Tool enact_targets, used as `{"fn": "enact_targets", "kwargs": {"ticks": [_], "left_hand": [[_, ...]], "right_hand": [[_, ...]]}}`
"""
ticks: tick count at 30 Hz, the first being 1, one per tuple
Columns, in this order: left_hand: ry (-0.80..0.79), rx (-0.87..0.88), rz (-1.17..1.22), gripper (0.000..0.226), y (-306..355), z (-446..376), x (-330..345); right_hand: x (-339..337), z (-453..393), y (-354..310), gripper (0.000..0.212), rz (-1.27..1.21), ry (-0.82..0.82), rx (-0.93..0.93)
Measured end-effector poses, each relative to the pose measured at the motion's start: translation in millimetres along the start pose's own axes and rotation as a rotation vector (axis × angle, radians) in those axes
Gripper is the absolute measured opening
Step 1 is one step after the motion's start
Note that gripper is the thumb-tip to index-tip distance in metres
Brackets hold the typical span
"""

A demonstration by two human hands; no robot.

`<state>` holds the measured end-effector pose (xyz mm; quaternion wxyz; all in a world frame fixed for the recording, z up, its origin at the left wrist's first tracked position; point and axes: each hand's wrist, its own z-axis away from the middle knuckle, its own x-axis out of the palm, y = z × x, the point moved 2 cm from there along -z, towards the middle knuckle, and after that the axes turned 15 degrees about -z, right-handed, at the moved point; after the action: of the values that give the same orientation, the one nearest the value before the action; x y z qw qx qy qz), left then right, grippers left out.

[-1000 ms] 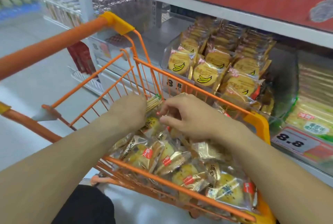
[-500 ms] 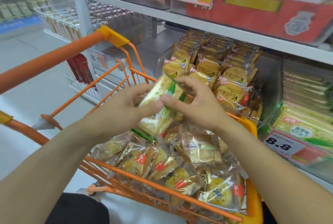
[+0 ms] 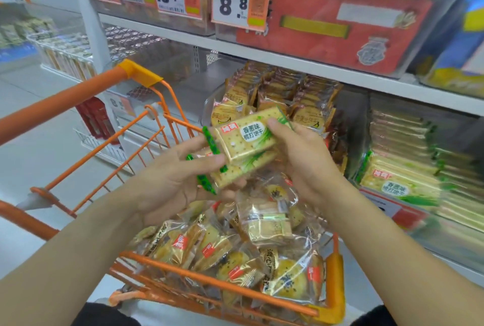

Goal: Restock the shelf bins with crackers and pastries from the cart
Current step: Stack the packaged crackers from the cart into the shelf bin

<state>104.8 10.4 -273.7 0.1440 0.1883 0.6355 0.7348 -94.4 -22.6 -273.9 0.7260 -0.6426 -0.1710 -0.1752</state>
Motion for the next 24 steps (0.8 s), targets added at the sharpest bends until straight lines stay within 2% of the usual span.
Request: {"fn": "enact_targets", "kwargs": {"ticks": [4,6,8,11,14,18,22,24], "left_hand": [[0.173,0.035,0.044,0.065,-5.3,-12.9,9.2],[0.191,0.046,0.076,0.069,-6.8,-19.3,14.1],[0.107,0.083,0.099,0.068,-5.8,-24.5,24.1],[-0.099,0.14,0.124,0.069,-5.3,-32.8,50.9],[-0.063,0.127,0.096,0.061,-1.0,-43.8,82.5],[0.038,0.085,-0.104,0.053,4.2,-56.6,104.5],[0.089,0.12,-0.385,0.041,14.7,-73.2,122.0],[0.082,0.191,-0.549,0.039,20.5,-83.7,137.0]], "right_hand": [[-25.2,2.1,-11.8,0.03,0.095,0.06,0.025],[-34.9,7.5,-19.8,0.029,0.131,0.053,0.029],[-41.5,14.3,-26.5,0.029,0.162,0.078,-0.013],[-54.0,23.3,-32.7,0.034,0.256,0.138,-0.13],[-65.5,32.8,-40.3,0.042,0.289,0.14,-0.121],[-96.0,45.4,-66.5,0.065,0.33,0.132,-0.109],[-137.4,62.1,-102.0,0.075,0.822,0.09,-0.328],[-152.0,71.1,-114.1,0.077,0.981,0.014,-0.362]]}}
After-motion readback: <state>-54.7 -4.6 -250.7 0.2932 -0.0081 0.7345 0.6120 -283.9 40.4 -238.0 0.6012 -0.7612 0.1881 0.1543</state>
